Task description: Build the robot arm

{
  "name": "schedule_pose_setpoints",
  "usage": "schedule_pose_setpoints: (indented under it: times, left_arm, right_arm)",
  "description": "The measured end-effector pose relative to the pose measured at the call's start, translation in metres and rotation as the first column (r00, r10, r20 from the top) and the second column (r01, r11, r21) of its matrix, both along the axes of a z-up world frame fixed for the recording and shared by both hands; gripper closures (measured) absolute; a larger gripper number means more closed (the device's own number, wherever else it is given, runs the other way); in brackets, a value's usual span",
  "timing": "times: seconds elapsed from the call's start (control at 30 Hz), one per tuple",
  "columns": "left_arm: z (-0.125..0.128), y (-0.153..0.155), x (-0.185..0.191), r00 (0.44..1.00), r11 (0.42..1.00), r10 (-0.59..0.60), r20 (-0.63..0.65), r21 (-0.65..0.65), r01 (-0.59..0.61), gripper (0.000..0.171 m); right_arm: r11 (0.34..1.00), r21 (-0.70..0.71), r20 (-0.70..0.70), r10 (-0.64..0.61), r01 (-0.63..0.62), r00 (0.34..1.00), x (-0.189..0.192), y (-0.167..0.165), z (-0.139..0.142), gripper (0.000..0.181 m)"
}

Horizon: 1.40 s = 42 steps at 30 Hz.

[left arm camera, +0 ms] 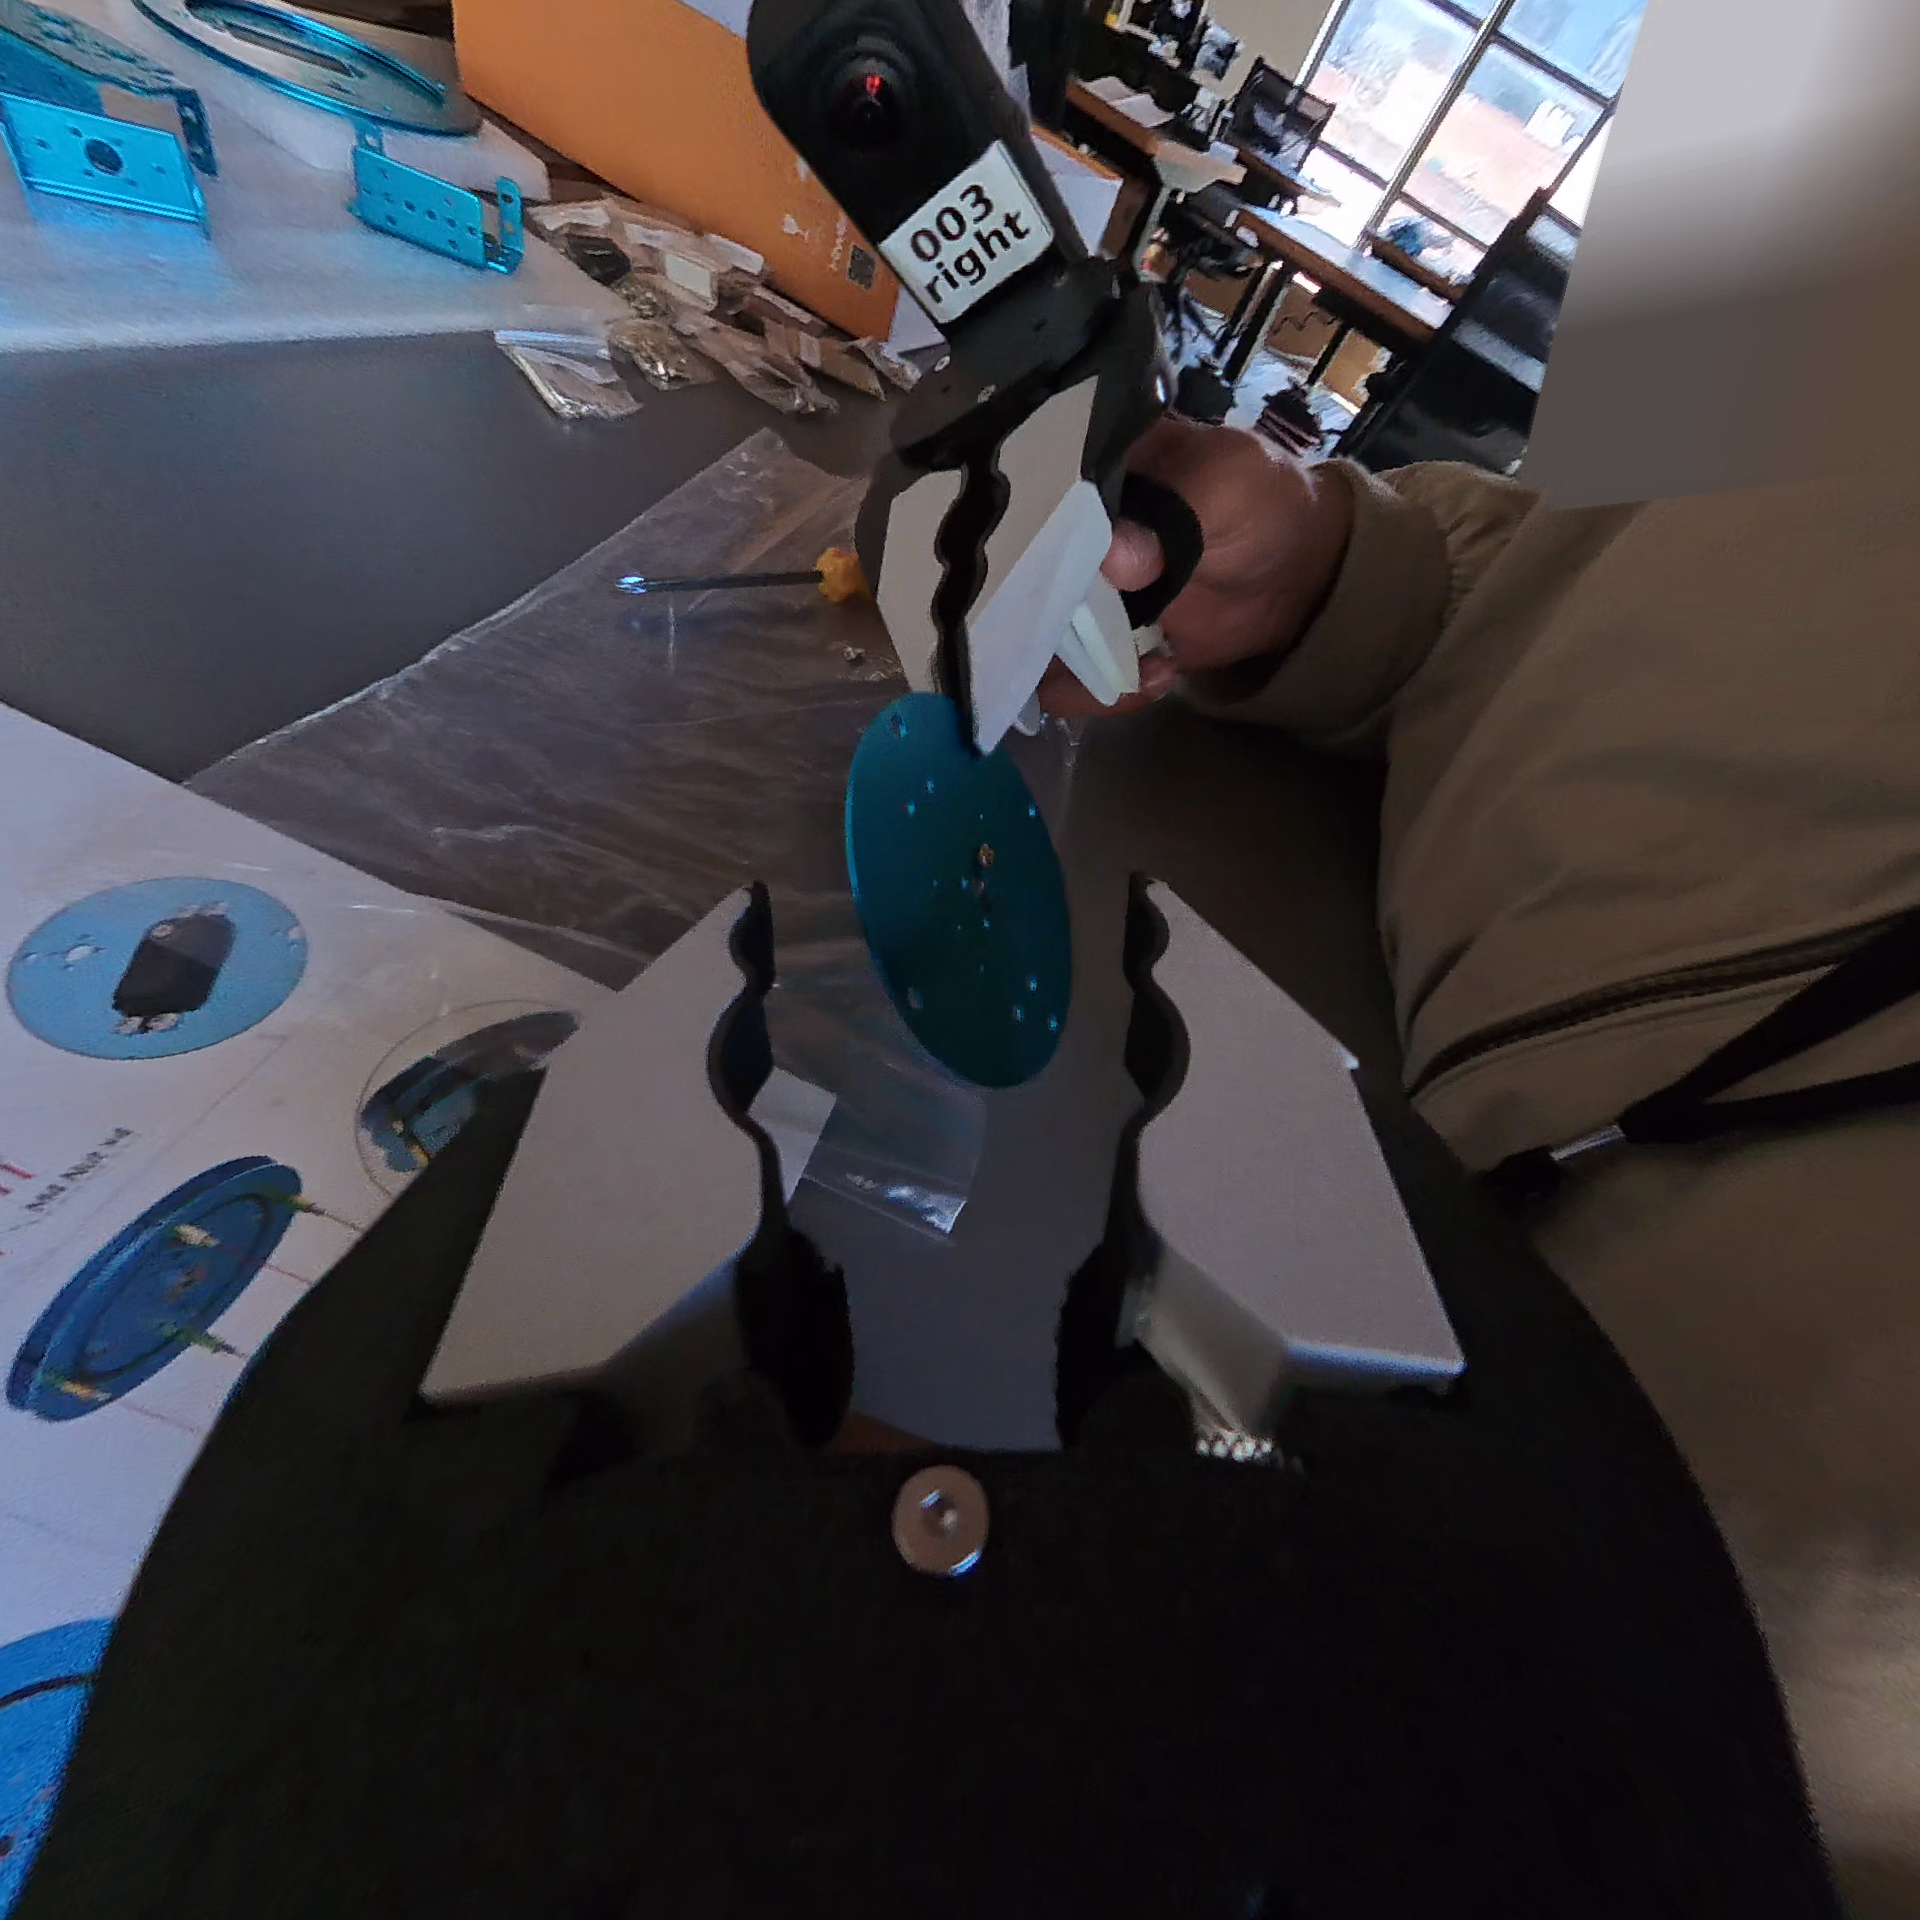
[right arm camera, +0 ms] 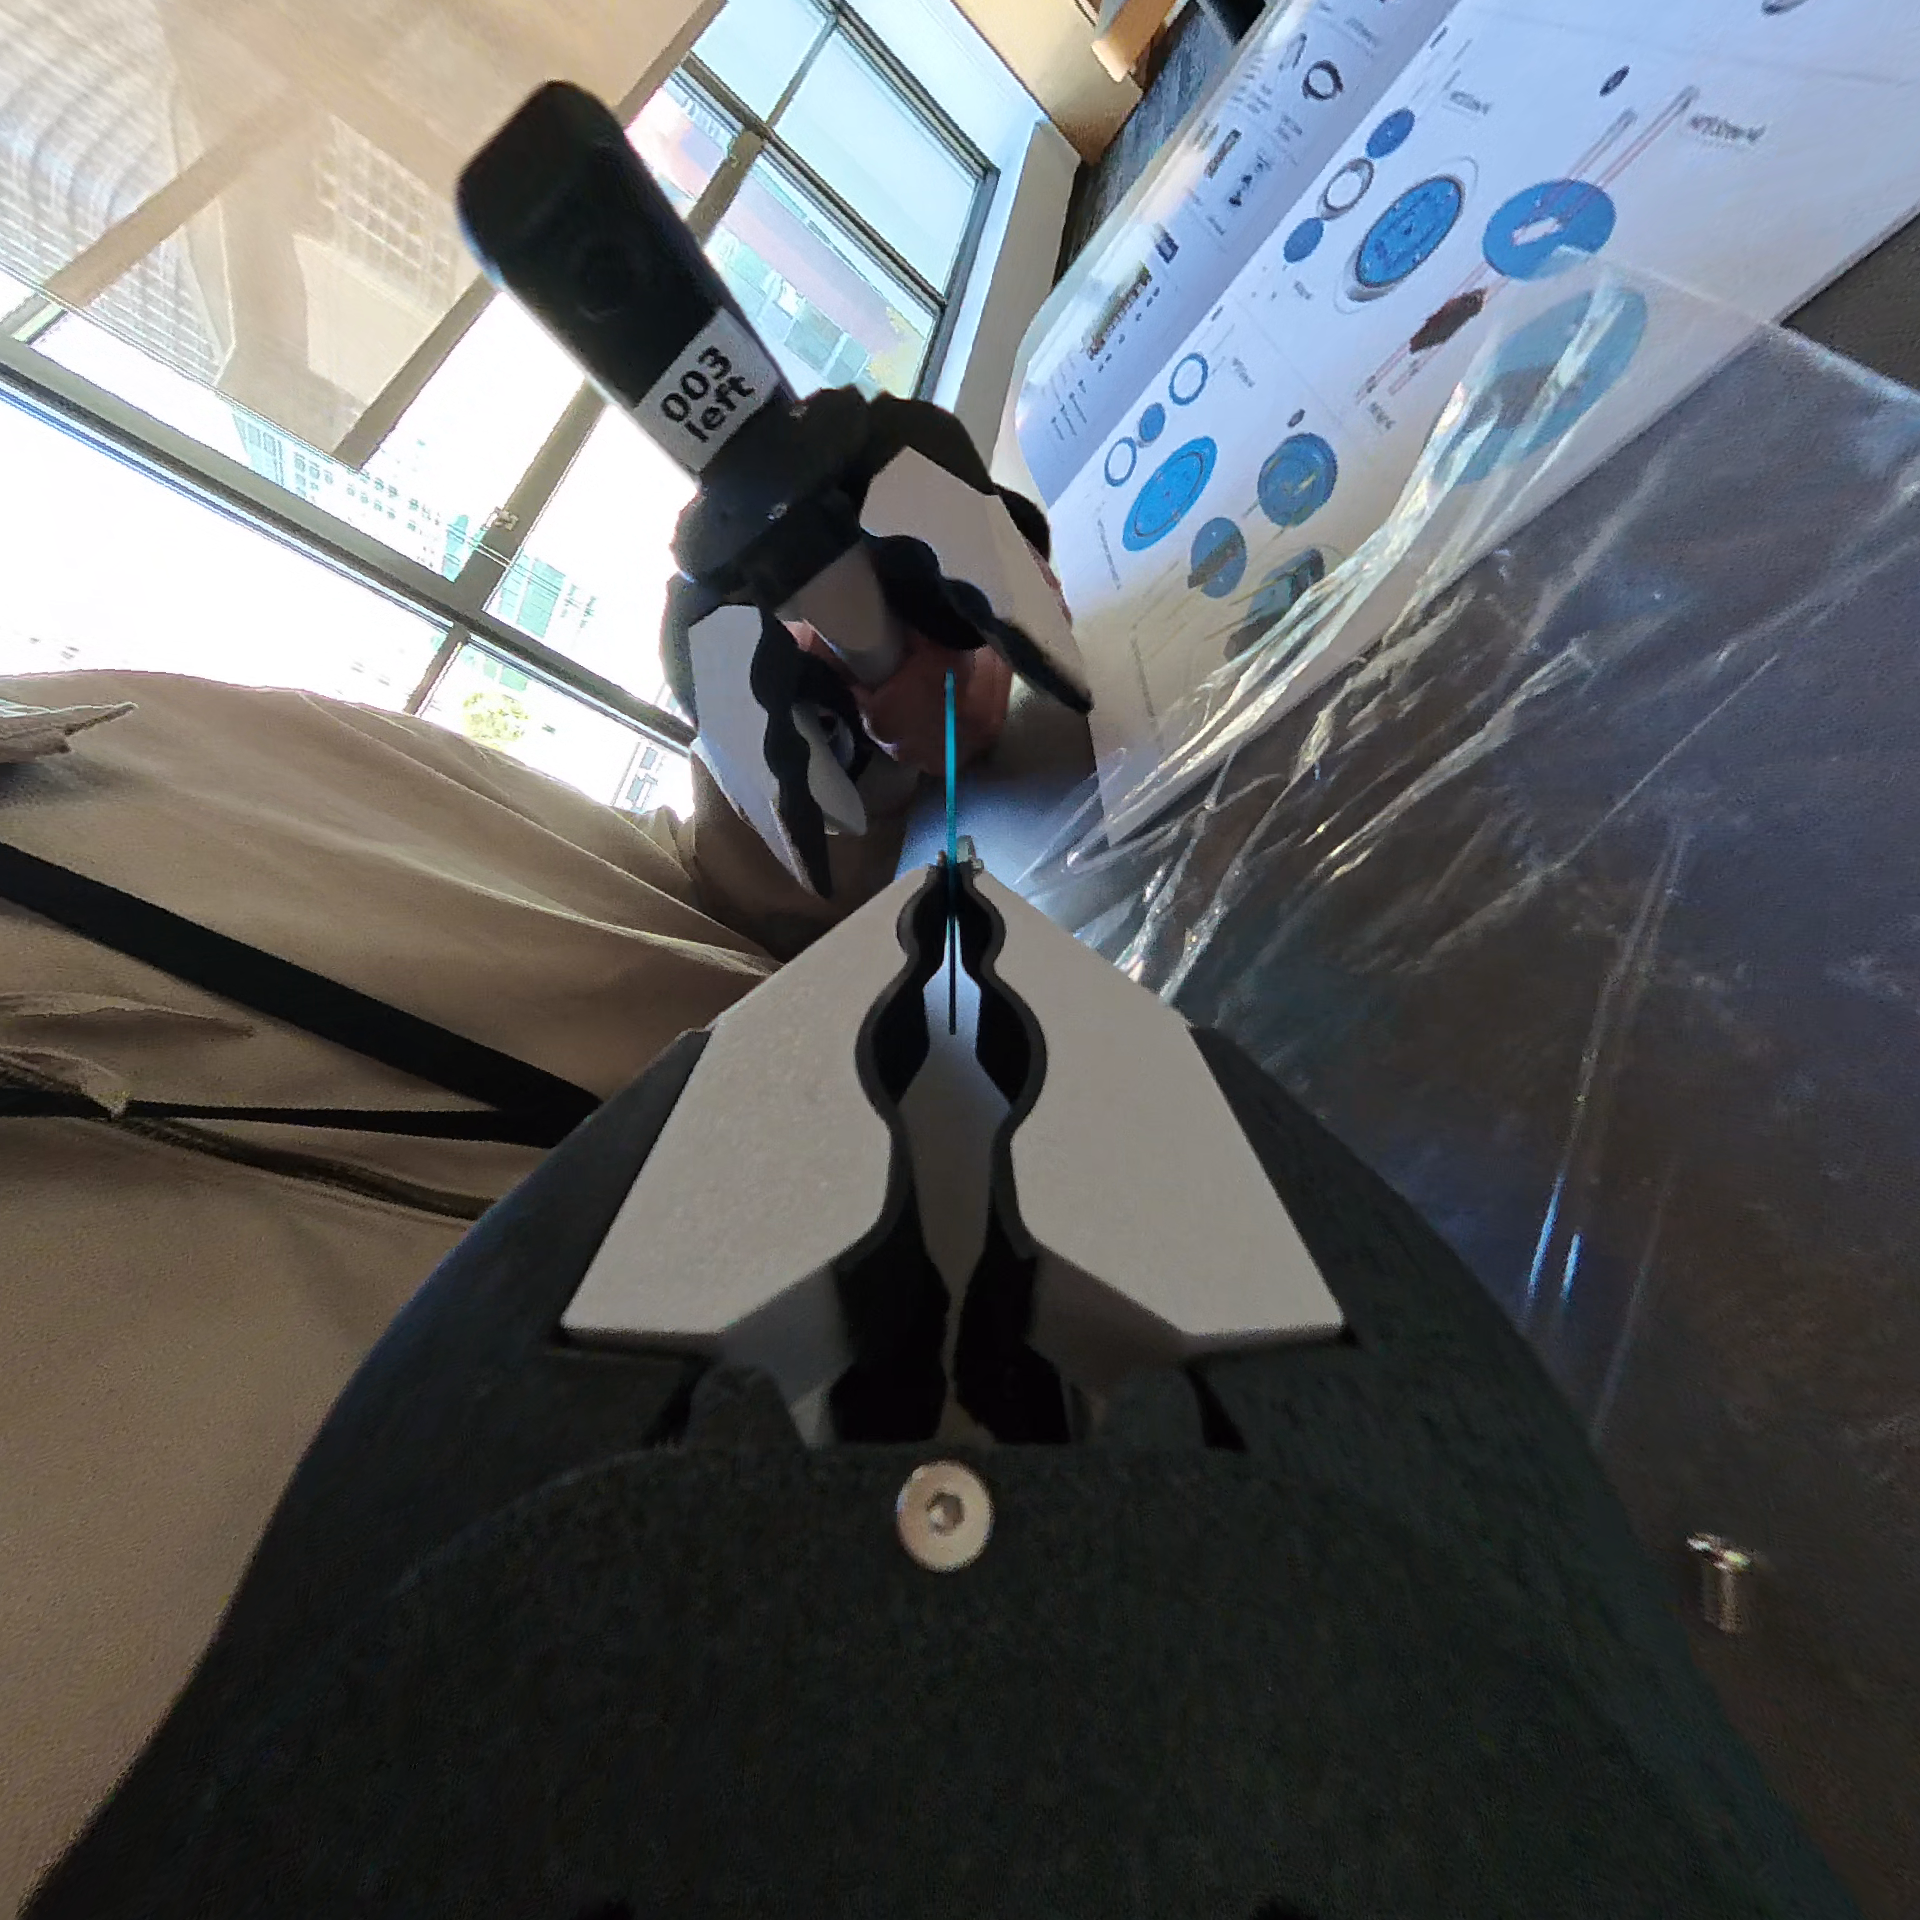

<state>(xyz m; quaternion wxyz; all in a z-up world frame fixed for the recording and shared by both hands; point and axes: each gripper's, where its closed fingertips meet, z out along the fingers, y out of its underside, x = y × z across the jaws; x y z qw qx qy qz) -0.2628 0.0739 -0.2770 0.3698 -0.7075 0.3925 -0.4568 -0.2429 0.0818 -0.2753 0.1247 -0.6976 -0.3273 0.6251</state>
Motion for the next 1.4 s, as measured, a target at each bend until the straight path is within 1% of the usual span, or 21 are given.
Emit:
schedule_pose_setpoints:
  times: [0.07,0.17,0.3,0.43,0.63,0.73,0.9,1.1,1.27,1.4]
  left_arm:
    - [0.002,-0.001,-0.001,0.999,0.999,-0.018,0.026,-0.031,0.018,0.108]
    - [0.007,-0.004,-0.001,0.996,0.996,-0.04,0.082,-0.07,0.046,0.122]
    - [0.02,-0.005,0.005,0.979,0.991,-0.05,0.195,-0.116,0.074,0.13]
    - [0.03,-0.001,0.014,0.963,0.988,-0.041,0.268,-0.135,0.079,0.131]
    - [0.038,-0.003,0.031,0.941,0.981,-0.05,0.333,-0.162,0.109,0.131]
    - [0.043,-0.007,0.039,0.925,0.972,-0.077,0.373,-0.177,0.152,0.131]
    - [0.044,-0.012,0.044,0.919,0.966,-0.096,0.382,-0.189,0.179,0.131]
    - [0.043,-0.011,0.039,0.917,0.962,-0.083,0.39,-0.209,0.176,0.134]
    - [0.043,-0.009,0.034,0.918,0.961,-0.065,0.391,-0.223,0.164,0.136]
    - [0.043,-0.006,0.03,0.916,0.958,-0.047,0.399,-0.241,0.154,0.141]
  right_arm:
    - [1.0,-0.001,-0.021,-0.007,0.007,1.0,0.001,0.002,0.005,0.181]
    - [0.999,-0.024,-0.071,-0.026,0.025,0.997,0.003,0.006,0.015,0.181]
    - [0.998,-0.042,-0.144,-0.049,0.043,0.988,0.008,0.011,0.029,0.181]
    - [0.998,-0.049,-0.226,-0.053,0.043,0.973,0.012,0.011,0.046,0.181]
    - [0.998,-0.039,-0.227,-0.065,0.057,0.972,0.015,0.012,0.049,0.181]
    - [0.998,-0.034,-0.208,-0.067,0.061,0.976,0.015,0.011,0.048,0.181]
    - [0.997,-0.04,-0.175,-0.069,0.062,0.982,0.016,0.011,0.044,0.181]
    - [0.997,-0.024,-0.157,-0.072,0.069,0.985,0.018,0.011,0.044,0.181]
    - [0.996,-0.046,-0.152,-0.08,0.074,0.985,0.019,0.013,0.041,0.181]
    - [0.996,-0.061,-0.151,-0.077,0.068,0.986,0.02,0.013,0.039,0.181]
